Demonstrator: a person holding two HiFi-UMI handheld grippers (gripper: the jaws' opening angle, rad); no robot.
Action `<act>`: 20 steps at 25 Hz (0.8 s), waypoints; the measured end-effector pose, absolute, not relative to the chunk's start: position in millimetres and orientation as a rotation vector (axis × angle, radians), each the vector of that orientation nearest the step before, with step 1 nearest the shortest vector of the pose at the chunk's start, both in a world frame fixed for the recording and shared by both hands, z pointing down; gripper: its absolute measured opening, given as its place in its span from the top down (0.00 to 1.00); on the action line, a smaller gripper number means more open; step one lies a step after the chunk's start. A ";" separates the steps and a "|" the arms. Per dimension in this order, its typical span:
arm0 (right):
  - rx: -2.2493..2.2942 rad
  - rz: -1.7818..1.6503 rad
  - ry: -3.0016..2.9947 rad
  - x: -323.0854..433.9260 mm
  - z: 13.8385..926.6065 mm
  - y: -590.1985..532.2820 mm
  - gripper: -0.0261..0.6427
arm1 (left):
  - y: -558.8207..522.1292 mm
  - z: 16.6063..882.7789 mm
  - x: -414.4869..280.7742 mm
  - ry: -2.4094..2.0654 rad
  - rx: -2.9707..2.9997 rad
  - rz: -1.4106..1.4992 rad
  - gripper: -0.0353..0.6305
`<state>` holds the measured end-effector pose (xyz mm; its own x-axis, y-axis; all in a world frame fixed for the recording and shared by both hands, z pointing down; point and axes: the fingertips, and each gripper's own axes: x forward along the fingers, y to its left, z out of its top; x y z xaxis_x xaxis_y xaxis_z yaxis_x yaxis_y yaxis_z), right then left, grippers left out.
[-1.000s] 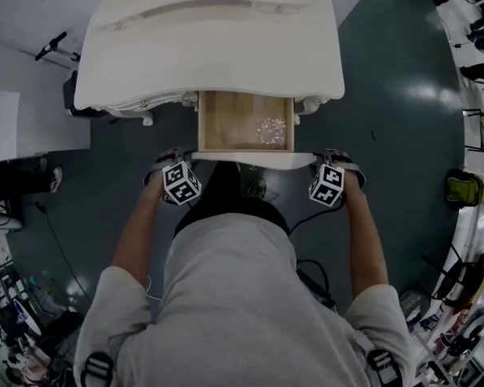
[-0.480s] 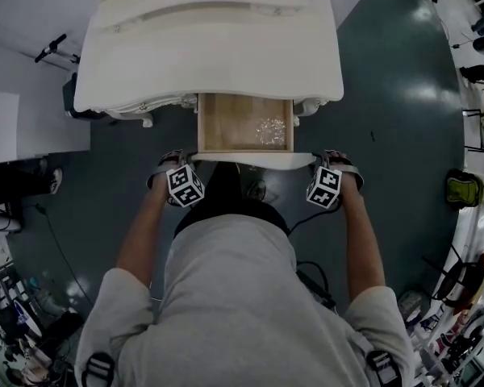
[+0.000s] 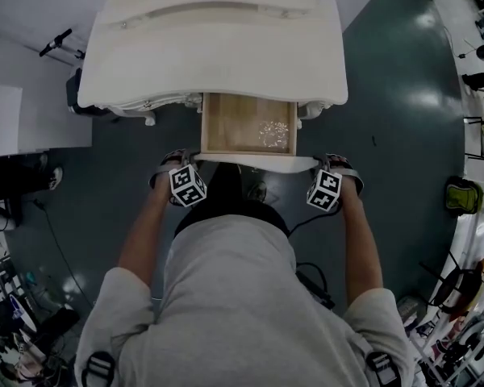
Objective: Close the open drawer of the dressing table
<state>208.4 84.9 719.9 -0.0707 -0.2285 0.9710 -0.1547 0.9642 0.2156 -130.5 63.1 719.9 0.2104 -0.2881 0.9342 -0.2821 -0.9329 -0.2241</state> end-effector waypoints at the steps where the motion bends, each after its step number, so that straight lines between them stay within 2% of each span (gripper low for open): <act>1: 0.302 -0.059 -1.653 208.5 719.8 84.9 0.70 | 62.9 719.7 -130.5 0.586 -2.444 -1.876 0.77; 20: 0.325 -0.003 -1.659 207.9 723.5 76.2 0.70 | 48.8 720.5 -130.8 0.683 -2.431 -1.858 0.76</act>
